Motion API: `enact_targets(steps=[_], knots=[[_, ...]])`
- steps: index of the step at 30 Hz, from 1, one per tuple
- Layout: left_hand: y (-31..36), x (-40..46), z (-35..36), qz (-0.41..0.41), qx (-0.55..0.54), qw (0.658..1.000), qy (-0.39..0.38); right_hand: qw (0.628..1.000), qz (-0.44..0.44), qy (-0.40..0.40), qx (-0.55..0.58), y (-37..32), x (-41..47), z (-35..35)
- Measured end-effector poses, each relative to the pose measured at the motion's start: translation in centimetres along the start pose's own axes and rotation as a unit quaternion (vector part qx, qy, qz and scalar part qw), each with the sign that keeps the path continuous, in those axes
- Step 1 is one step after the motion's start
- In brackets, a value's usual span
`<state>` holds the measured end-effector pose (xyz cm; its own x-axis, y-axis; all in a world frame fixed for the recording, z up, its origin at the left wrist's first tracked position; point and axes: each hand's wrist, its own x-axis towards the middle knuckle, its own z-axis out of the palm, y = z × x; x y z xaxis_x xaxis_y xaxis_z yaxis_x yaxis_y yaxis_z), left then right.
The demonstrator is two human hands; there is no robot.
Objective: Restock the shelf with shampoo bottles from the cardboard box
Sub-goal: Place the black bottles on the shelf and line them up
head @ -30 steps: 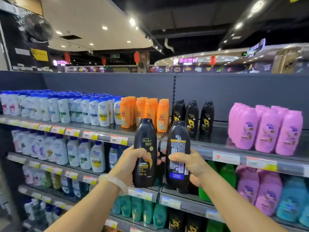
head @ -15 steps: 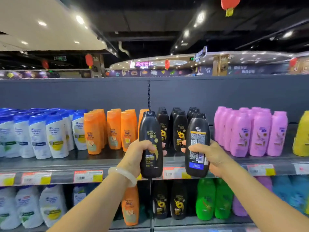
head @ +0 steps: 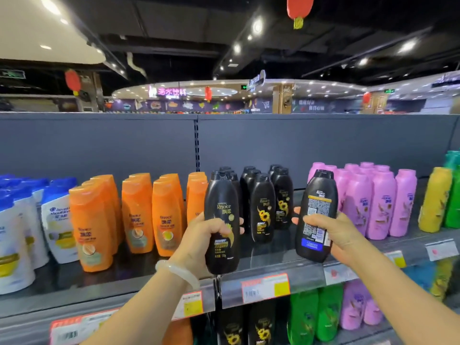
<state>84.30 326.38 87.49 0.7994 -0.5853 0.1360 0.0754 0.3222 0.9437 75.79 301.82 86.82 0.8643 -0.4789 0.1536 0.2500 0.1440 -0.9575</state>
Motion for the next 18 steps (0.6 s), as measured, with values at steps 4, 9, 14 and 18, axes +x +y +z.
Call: enact_targets(steps=[4, 9, 14, 18], knots=[[-1.0, 2.1, 1.1, 0.017, 0.003, 0.999, 0.032, 1.000, -0.021, -0.002, -0.013, -0.3, 0.8, -1.0], [-1.7, 3.2, 2.5, 0.024, 0.062, 0.997, 0.037, 1.000, -0.026, -0.007, -0.009, -1.0, 1.1, -2.1], [-2.9, 4.2, 2.3, 0.038, 0.160, 0.983, 0.086, 0.999, -0.029, -0.030, 0.004, -0.9, 1.5, -2.5], [-3.0, 4.4, 2.2, 0.024, 0.190, 0.977, 0.096, 0.999, -0.028, -0.042, 0.002, -0.4, 2.1, -2.2]])
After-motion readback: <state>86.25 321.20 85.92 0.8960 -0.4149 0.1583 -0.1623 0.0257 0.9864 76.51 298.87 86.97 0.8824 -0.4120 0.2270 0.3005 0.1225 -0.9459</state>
